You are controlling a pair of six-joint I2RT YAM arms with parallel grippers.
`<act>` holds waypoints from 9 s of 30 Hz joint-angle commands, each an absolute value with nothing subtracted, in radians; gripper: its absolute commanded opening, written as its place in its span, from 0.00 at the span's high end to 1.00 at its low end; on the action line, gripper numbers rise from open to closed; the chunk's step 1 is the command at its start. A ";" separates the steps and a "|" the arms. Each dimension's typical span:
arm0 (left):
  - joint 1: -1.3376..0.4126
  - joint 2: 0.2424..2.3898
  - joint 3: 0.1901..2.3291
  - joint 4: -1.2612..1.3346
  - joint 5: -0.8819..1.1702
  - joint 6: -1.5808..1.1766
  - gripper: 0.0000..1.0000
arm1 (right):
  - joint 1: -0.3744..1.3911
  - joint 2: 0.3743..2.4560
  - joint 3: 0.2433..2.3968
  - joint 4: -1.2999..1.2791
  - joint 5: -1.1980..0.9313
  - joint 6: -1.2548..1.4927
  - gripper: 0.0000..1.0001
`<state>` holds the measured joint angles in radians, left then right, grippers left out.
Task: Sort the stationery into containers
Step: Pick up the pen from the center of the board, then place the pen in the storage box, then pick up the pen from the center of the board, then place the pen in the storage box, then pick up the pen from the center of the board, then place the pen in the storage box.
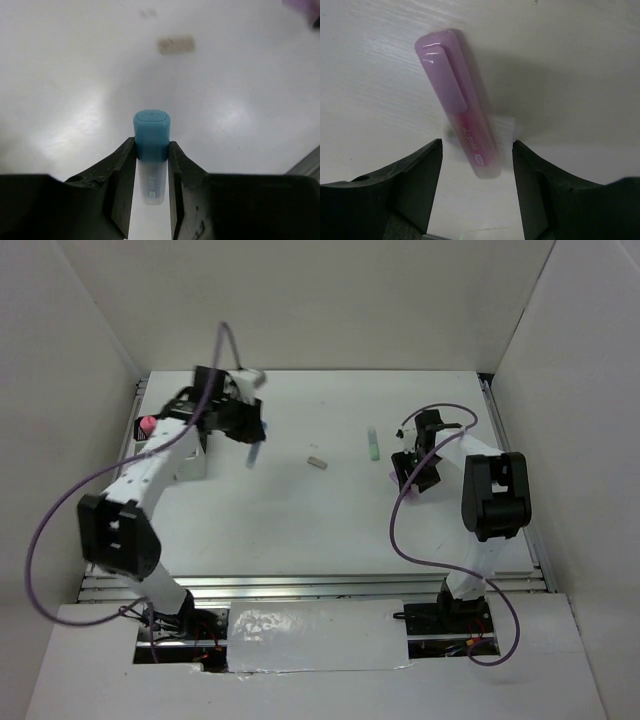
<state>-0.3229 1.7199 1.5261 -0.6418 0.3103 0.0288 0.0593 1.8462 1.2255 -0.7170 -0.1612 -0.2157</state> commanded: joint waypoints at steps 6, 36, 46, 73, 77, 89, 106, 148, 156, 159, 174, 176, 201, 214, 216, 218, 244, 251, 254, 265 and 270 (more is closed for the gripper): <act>0.082 1.267 1.310 -0.226 0.499 -0.193 0.86 | 0.067 1.894 1.287 -0.693 -0.095 -0.293 0.40; 0.471 1.408 0.954 0.448 0.229 -0.098 0.98 | 0.083 1.913 1.433 -0.856 -0.204 -0.316 1.00; 0.462 1.482 0.946 0.474 0.219 -0.129 0.74 | 0.080 1.816 1.448 -0.864 -0.322 -0.284 1.00; 0.241 1.292 1.029 0.481 0.830 -0.673 0.16 | 0.294 1.516 1.483 -0.589 -0.796 -0.121 1.00; 0.039 1.279 1.022 0.474 0.865 -0.742 0.15 | 0.366 1.512 1.508 -0.525 -0.830 -0.106 1.00; -0.195 1.316 1.020 0.529 0.861 -0.851 0.12 | 0.571 1.540 1.574 -0.465 -0.756 -0.077 1.00; -0.252 1.325 1.012 0.543 0.864 -0.861 0.41 | 0.600 1.580 1.617 -0.482 -0.764 -0.067 1.00; 0.327 1.358 1.124 -0.009 0.005 -0.087 1.00 | 0.284 1.962 1.729 -0.535 -0.166 0.176 0.45; 0.345 1.405 1.103 0.044 0.006 -0.083 1.00 | 0.262 2.138 1.890 -0.597 -0.104 0.195 0.46; 0.347 1.428 1.100 0.060 0.005 -0.083 0.97 | 0.259 2.181 1.922 -0.589 -0.103 0.192 0.46; 0.348 1.473 1.055 0.094 0.006 -0.043 0.81 | 0.232 2.278 1.947 -0.581 -0.023 0.210 0.45; 0.348 1.486 1.055 0.095 0.006 -0.040 0.79 | 0.232 2.286 1.959 -0.587 -0.021 0.213 0.45; 0.342 1.433 1.097 0.106 0.170 -0.048 0.30 | 0.268 2.388 2.075 -0.704 0.095 0.247 0.44; 0.291 1.290 1.141 0.115 0.227 -0.012 0.20 | 0.262 2.425 2.054 -0.733 0.078 0.295 0.62; 0.282 1.279 1.144 0.115 0.242 0.023 0.20 | 0.268 2.427 2.056 -0.732 0.086 0.293 0.72; 0.278 1.264 1.146 0.117 0.271 0.037 0.20 | 0.270 2.424 2.054 -0.729 0.089 0.295 0.85; -0.547 1.158 0.916 -0.241 0.577 1.183 0.20 | 0.449 1.861 1.511 -0.632 -0.632 0.489 1.00; -0.712 1.250 0.901 -0.187 0.489 1.227 0.21 | 0.488 1.871 1.497 -0.633 -0.572 0.526 1.00; -0.750 1.297 0.903 -0.172 0.462 1.241 0.22 | 0.509 1.879 1.525 -0.650 -0.546 0.515 1.00; -0.819 1.426 0.919 -0.092 0.333 1.270 0.28 | 0.535 1.894 1.555 -0.670 -0.546 0.496 1.00; -0.839 1.445 0.893 0.020 0.270 1.293 0.41 | 0.535 1.902 1.555 -0.672 -0.555 0.494 1.00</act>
